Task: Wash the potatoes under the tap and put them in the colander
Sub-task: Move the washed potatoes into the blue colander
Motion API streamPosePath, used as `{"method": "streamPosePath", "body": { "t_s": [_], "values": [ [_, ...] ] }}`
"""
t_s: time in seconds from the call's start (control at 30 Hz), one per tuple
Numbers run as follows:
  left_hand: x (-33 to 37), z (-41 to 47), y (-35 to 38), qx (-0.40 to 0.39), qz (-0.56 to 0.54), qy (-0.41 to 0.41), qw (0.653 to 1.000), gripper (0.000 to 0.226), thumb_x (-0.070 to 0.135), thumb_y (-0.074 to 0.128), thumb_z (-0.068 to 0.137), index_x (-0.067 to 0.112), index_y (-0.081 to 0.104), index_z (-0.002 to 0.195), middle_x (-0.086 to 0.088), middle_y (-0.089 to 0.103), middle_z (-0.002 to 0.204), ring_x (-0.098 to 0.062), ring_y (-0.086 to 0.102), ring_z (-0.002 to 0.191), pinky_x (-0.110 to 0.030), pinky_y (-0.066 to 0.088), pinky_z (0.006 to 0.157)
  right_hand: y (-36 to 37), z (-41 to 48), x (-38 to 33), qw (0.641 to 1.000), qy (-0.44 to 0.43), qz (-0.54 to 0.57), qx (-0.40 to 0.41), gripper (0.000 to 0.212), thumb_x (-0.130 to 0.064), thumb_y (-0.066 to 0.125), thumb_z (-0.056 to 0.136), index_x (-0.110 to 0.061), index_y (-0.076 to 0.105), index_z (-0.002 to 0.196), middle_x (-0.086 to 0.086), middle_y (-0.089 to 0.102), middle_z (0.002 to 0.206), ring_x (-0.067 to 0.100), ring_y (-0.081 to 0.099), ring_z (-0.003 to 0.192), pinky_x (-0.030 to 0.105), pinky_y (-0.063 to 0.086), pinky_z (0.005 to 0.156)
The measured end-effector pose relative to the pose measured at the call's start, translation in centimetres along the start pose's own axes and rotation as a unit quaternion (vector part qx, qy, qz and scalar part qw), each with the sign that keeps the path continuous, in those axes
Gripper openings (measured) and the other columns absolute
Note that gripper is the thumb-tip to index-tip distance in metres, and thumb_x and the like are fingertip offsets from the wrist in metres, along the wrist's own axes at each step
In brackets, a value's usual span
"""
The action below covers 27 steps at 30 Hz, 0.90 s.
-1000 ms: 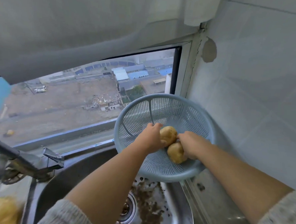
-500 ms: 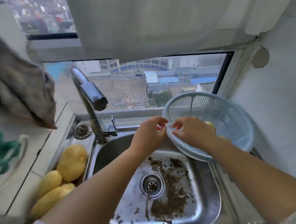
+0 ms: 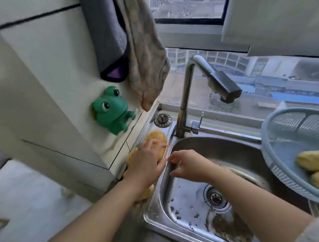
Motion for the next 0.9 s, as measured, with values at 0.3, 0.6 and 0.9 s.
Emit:
{"method": "streamPosePath", "body": {
  "t_s": [0.3, 0.6, 0.9],
  "values": [
    [-8.1, -2.0, 1.1, -0.059, -0.077, -0.153, 0.983, 0.065, 0.033, 0.055, 0.095, 0.025, 0.024, 0.152, -0.001, 0.015, 0.159, -0.02, 0.024, 0.144, -0.038, 0.025, 0.118, 5.9, 2.6, -4.0, 0.997, -0.06, -0.039, -0.001, 0.086, -0.05, 0.072, 0.077, -0.028, 0.027, 0.148, -0.002, 0.036, 0.143, 0.019, 0.043, 0.125, 0.037, 0.047, 0.1],
    [-8.6, -0.8, 2.4, -0.079, -0.069, -0.196, 0.975, 0.06, 0.035, 0.046, 0.097, 0.027, 0.023, 0.151, -0.005, 0.023, 0.153, -0.025, 0.034, 0.138, -0.043, 0.031, 0.113, 7.0, 3.8, -4.5, 0.996, -0.044, 0.007, 0.078, 0.073, -0.041, 0.073, 0.079, -0.027, 0.038, 0.142, -0.006, 0.048, 0.131, 0.016, 0.05, 0.116, 0.03, 0.044, 0.095],
    [-8.8, 0.9, 2.3, -0.103, -0.069, -0.204, 0.971, 0.059, 0.037, 0.047, 0.097, 0.022, 0.027, 0.15, -0.008, 0.033, 0.149, -0.027, 0.036, 0.135, -0.041, 0.034, 0.111, 4.2, 1.8, -1.1, 0.989, -0.032, 0.097, 0.11, 0.072, -0.036, 0.083, 0.071, -0.024, 0.049, 0.134, -0.008, 0.053, 0.124, 0.01, 0.051, 0.108, 0.02, 0.041, 0.091]
  ]
}}
Point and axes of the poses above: each hand's wrist, its own z-axis towards the middle knuckle, its own y-axis out of the palm, x = y × z, the point moved 6 cm from there along z, towards the middle knuckle
